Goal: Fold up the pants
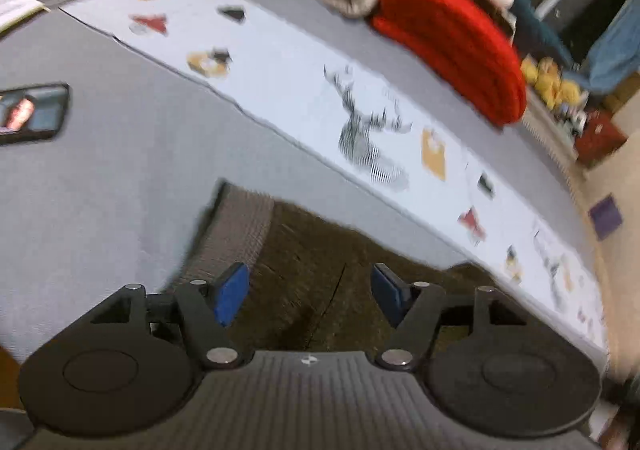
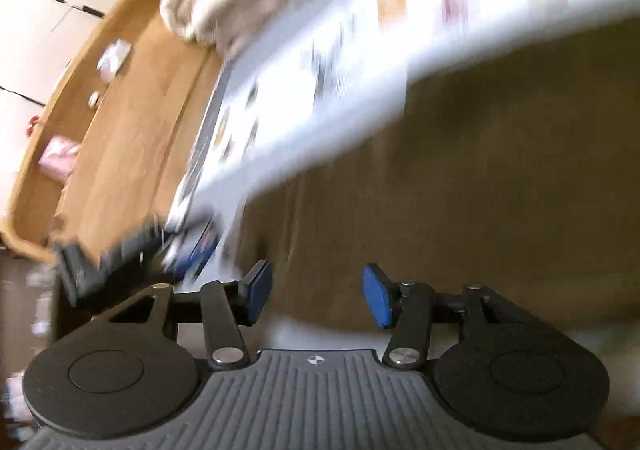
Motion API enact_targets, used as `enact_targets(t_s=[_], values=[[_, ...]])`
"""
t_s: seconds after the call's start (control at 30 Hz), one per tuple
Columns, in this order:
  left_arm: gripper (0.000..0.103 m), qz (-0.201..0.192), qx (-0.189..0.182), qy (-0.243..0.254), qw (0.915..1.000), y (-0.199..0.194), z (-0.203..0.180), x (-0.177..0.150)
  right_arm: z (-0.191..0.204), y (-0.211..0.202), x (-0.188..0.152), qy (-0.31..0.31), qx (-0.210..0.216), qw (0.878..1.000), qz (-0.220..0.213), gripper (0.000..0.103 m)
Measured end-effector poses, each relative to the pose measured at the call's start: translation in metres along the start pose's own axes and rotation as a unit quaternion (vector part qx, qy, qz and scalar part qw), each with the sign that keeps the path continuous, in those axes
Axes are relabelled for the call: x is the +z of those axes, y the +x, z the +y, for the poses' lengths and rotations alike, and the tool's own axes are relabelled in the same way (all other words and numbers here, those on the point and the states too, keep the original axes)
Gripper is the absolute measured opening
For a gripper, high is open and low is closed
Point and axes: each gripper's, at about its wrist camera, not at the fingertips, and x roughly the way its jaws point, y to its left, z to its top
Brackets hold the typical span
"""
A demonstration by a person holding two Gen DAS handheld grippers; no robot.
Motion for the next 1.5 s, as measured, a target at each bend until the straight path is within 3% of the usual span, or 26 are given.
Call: enact_targets(t_s=[0.07,0.17,0.33,0.37,0.4,0.47,0.53,0.6,0.7,0.8,0.9,1.0,1.13,1.27,1.37,1.5], values=[[0.073,0.016,0.02,0.003,0.9997,0.02,0.0,-0.004,-0.009,0.018,0.048,-0.029,-0.026,0.999,-0.015,0.053],[0.073,0.026,0.017,0.004,0.9995,0.026,0.004,0.0,-0.026,0.068,0.099,-0.056,-0.069,0.996,-0.003,0.051],[0.073,0.036,-0.003,-0.002,0.9994,0.03,0.014,0.003,-0.04,0.153,0.122,-0.097,-0.143,0.979,0.107,0.05],[0.073,0.038,-0.005,-0.005,0.9992,0.031,0.016,0.004,-0.038,0.164,0.116,-0.115,-0.153,0.972,0.137,0.044],[0.074,0.04,-0.004,-0.006,0.9992,0.032,0.016,0.005,-0.036,0.171,0.112,-0.138,-0.158,0.965,0.159,0.025],[0.078,0.043,-0.004,0.0,0.9991,0.036,0.013,0.005,-0.026,0.173,0.103,-0.202,-0.155,0.953,0.166,0.019],[0.081,0.042,0.003,0.01,0.9991,0.036,0.009,0.004,-0.02,0.169,0.098,-0.239,-0.153,0.949,0.135,0.013],[0.081,0.038,0.012,0.025,0.9989,0.038,0.004,0.001,-0.019,0.173,0.096,-0.257,-0.158,0.949,0.096,0.012],[0.083,0.037,0.013,0.029,0.9988,0.038,0.003,-0.001,-0.027,0.183,0.086,-0.262,-0.169,0.948,0.071,0.012],[0.083,0.037,0.007,0.027,0.9989,0.037,0.006,-0.001,-0.032,0.185,0.089,-0.255,-0.168,0.951,0.055,0.018],[0.083,0.037,0.004,0.021,0.9991,0.036,0.007,-0.001,-0.027,0.166,0.099,-0.231,-0.178,0.956,0.014,0.037],[0.083,0.038,0.0,0.014,0.9992,0.035,0.008,0.0,-0.02,0.13,0.099,-0.232,-0.174,0.956,-0.04,0.037],[0.083,0.037,-0.002,0.012,0.9992,0.034,0.011,0.0,-0.02,0.114,0.078,-0.245,-0.166,0.955,-0.016,0.023],[0.083,0.034,0.0,0.01,0.9994,0.033,0.009,-0.001,-0.038,0.139,0.061,-0.238,-0.207,0.949,0.004,0.015],[0.083,0.033,-0.001,0.008,0.9994,0.033,0.009,-0.001,-0.044,0.157,0.058,-0.259,-0.22,0.94,-0.03,0.011],[0.083,0.038,-0.01,-0.006,0.9992,0.033,0.014,0.002,-0.046,0.156,0.069,-0.224,-0.221,0.948,-0.046,0.012]])
